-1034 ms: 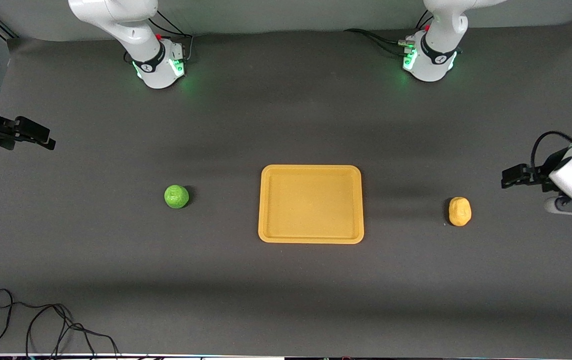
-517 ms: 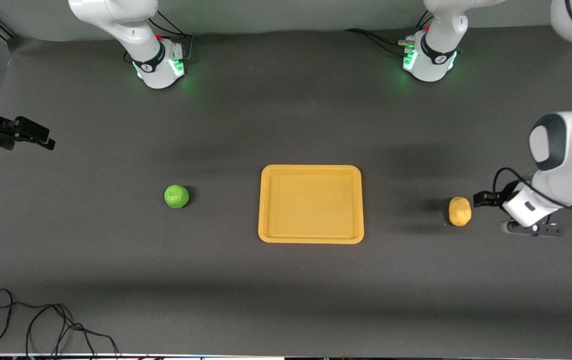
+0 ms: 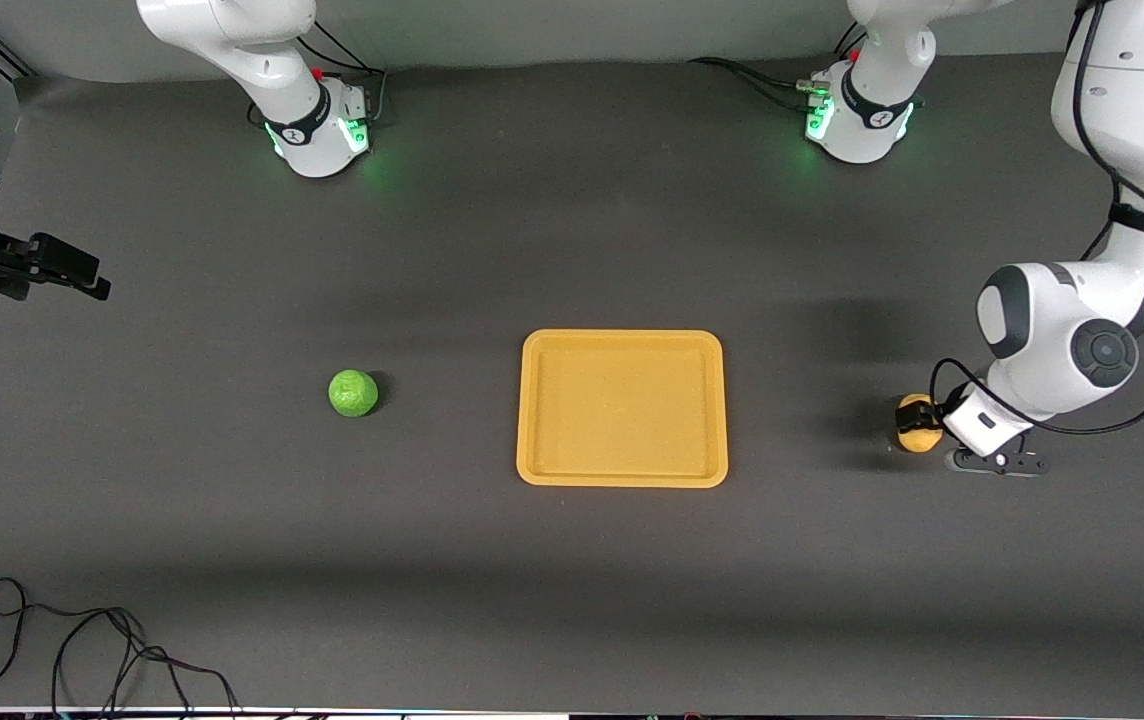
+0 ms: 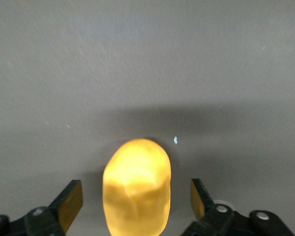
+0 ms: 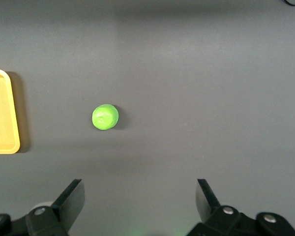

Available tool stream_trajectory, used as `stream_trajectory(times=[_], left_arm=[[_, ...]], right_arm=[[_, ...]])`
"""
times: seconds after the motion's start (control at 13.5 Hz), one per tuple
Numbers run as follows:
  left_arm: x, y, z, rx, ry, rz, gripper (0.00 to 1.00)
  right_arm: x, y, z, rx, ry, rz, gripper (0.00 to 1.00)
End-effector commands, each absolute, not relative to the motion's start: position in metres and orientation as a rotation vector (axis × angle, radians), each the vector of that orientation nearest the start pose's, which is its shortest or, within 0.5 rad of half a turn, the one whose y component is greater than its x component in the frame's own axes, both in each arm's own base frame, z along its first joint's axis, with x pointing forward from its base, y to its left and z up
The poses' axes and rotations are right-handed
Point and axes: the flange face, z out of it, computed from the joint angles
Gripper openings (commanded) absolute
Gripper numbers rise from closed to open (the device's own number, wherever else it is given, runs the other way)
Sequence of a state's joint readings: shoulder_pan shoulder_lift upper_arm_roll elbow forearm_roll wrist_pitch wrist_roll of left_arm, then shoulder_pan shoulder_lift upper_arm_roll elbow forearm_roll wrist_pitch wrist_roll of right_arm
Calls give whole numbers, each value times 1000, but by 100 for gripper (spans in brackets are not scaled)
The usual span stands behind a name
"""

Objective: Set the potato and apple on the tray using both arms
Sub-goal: 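Lower the left gripper over the potato and close on it, then carry the potato onto the tray while the right gripper reaches the apple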

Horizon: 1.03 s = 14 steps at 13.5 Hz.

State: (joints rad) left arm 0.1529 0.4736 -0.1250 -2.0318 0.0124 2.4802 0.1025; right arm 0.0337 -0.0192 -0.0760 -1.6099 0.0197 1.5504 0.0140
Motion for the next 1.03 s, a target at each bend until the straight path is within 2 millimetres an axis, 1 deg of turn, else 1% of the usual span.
stream_trajectory(times=[0.0,0.15,0.22,0.3,0.37,0.44,0.59,0.66,0.74,0.81,0.89,0.96], left_arm=[[590,21,210,-3184,104,40,56],[591,20,219,-3182,108,70,25],[593,20,232,-3180,107,83,9],[597,14,248,-3179,111,88,5],[603,9,267,-3185,99,89,5],[610,-2,288,-3186,74,95,5],[626,-47,326,-3192,57,109,2],[629,-74,338,-3202,77,98,2],[628,-103,344,-3221,100,88,2],[623,-134,346,-3249,100,95,2],[617,-162,343,-3264,96,102,2],[614,-190,341,-3273,83,88,2]], right_arm=[[545,-23,618,-3132,58,50,100],[545,-23,618,-3131,58,50,100],[545,-23,617,-3132,58,53,100],[545,-23,617,-3132,58,53,100],[544,-23,619,-3131,58,48,100],[544,-23,619,-3130,58,48,100],[541,-19,622,-3130,62,41,100],[538,-8,622,-3130,36,43,100],[532,8,623,-3129,0,44,100],[525,22,619,-3127,9,54,100],[514,42,617,-3125,4,39,100],[500,65,611,-3120,-60,12,100]])
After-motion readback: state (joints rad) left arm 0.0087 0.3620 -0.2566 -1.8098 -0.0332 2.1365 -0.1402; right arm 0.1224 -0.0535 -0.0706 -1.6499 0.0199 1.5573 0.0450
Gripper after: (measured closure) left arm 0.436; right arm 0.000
